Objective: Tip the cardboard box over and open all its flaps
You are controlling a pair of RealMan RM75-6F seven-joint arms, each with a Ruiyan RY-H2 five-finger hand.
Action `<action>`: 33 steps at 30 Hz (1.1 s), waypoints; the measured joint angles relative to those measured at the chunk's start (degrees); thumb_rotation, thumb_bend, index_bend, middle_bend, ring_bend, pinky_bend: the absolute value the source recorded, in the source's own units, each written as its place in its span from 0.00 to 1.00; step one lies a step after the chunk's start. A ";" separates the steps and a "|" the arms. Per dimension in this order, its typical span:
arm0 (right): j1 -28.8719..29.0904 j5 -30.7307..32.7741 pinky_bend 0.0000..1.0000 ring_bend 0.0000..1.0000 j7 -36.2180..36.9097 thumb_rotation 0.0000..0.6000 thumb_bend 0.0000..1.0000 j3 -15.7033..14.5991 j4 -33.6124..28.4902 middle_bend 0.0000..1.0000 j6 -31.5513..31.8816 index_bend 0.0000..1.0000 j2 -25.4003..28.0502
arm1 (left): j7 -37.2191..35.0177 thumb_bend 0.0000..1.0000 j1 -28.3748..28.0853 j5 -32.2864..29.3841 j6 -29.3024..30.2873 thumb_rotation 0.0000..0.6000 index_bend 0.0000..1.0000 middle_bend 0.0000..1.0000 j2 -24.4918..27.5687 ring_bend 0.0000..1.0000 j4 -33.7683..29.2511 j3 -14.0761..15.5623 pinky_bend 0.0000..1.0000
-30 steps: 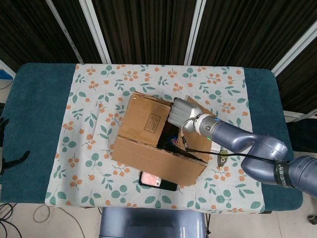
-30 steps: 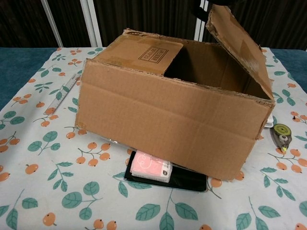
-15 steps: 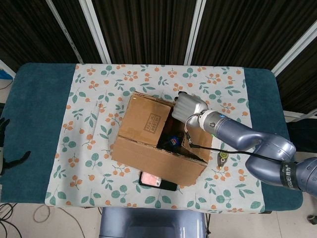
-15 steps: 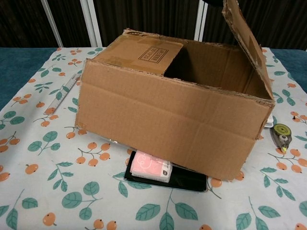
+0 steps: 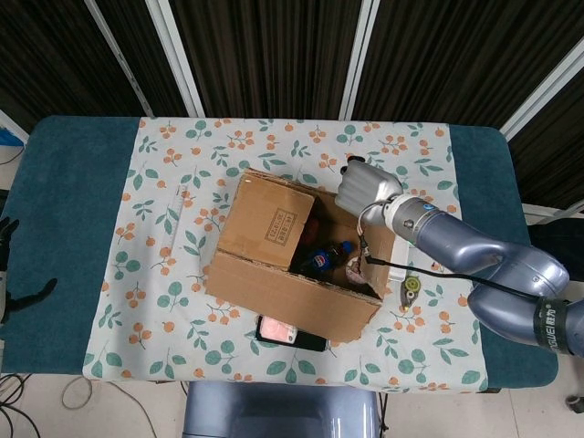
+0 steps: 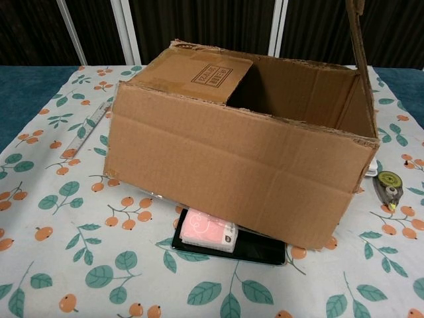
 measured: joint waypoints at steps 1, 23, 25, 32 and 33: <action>0.07 0.17 0.27 0.23 -0.38 1.00 1.00 -0.35 0.00 0.39 0.17 0.54 0.17 | -0.01 0.16 0.00 0.02 -0.01 1.00 0.00 0.00 0.01 0.00 -0.02 0.02 0.00; 0.27 4.71 0.27 0.23 -7.01 1.00 1.00 -6.46 -2.00 0.39 3.26 0.54 4.36 | -0.74 0.16 0.12 -0.23 -0.53 1.00 0.00 0.00 0.39 0.00 -0.95 0.10 0.00; 0.00 4.92 0.27 0.23 -7.52 1.00 1.00 -6.85 -2.22 0.39 3.67 0.54 4.75 | -0.70 0.16 0.12 -0.22 -0.59 1.00 0.00 0.00 0.42 0.00 -1.00 0.14 0.00; -1.02 5.66 0.27 0.23 -9.21 1.00 1.00 -7.48 -2.66 0.38 5.39 0.54 6.29 | -0.69 0.16 0.18 -0.01 -0.40 1.00 0.00 0.00 0.42 0.00 -1.20 0.19 0.00; -1.11 5.76 0.27 0.23 -9.40 1.00 1.00 -7.49 -2.70 0.38 5.46 0.54 6.47 | -0.67 0.16 0.20 0.01 -0.38 1.00 0.00 0.00 0.44 0.00 -1.21 0.20 0.00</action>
